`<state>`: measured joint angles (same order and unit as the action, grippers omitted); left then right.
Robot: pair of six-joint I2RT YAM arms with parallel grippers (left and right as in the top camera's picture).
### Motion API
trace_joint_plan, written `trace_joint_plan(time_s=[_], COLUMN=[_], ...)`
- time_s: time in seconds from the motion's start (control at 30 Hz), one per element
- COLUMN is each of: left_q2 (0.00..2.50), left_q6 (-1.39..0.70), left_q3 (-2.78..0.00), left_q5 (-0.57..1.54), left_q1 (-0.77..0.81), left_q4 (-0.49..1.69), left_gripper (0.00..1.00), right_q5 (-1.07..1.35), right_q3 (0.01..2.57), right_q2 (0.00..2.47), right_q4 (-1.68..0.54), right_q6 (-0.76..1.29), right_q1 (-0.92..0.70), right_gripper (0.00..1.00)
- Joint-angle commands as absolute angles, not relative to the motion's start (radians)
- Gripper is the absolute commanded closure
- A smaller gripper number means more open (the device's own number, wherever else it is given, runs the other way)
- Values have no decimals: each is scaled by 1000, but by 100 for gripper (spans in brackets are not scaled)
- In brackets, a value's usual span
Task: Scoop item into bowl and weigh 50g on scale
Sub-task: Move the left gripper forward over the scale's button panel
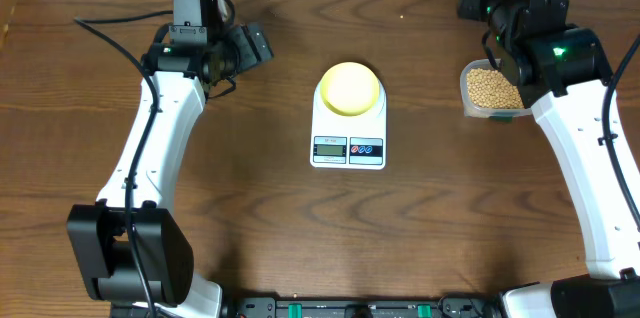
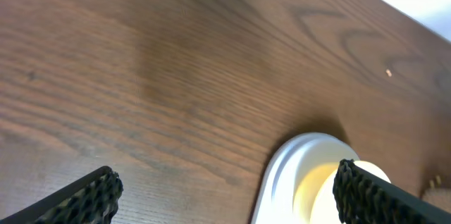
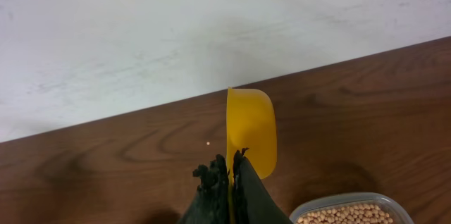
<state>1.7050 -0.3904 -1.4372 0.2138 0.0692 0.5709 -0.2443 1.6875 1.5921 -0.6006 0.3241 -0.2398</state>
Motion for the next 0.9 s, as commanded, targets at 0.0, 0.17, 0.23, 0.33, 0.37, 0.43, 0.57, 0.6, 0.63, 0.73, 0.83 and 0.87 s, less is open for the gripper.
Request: trace_joint_plan(time_s=[0.0, 0.17, 0.23, 0.33, 0.37, 0.43, 0.57, 0.6, 0.63, 0.73, 0.83, 0.87], left_q2=[1662, 1647, 1636, 1625, 1621, 1619, 1619, 1619, 1619, 1619, 1619, 1619], left_q6=[-245, -126, -74, 2, 23, 61, 134, 148, 165, 195, 195, 195], left_q3=[-1444, -1444, -1444, -1444, -1444, -1444, -1444, -1444, -1444, -1444, -1444, -1444], left_q5=[273, 273, 273, 273, 272, 272, 268, 268, 268, 260, 204, 187], left_q1=[71, 90, 116, 157, 171, 196, 244, 255, 267, 296, 326, 334], left_q4=[568, 579, 579, 578, 578, 576, 577, 577, 577, 576, 579, 580], left_gripper=[2, 2, 2, 2, 2, 2, 3, 2, 2, 2, 2, 3], right_q5=[-264, -263, -263, -263, -263, -263, -263, -263, -263, -263, -263, -263], right_q3=[1702, 1702, 1702, 1702, 1702, 1702, 1702, 1702, 1702, 1702, 1702, 1702], right_q2=[1571, 1571, 1571, 1571, 1571, 1571, 1571, 1571, 1571, 1571, 1571, 1571], right_q4=[-594, -592, -593, -594, -595, -594, -594, -595, -595, -595, -595, -595], right_q6=[305, 305, 305, 306, 305, 306, 305, 305, 305, 305, 305, 306], right_q1=[-241, -241, -241, -241, -241, -241, -241, -241, -241, -241, -241, -241], right_gripper=[98, 98, 99, 98, 99, 98, 98, 98, 99, 99, 99, 98])
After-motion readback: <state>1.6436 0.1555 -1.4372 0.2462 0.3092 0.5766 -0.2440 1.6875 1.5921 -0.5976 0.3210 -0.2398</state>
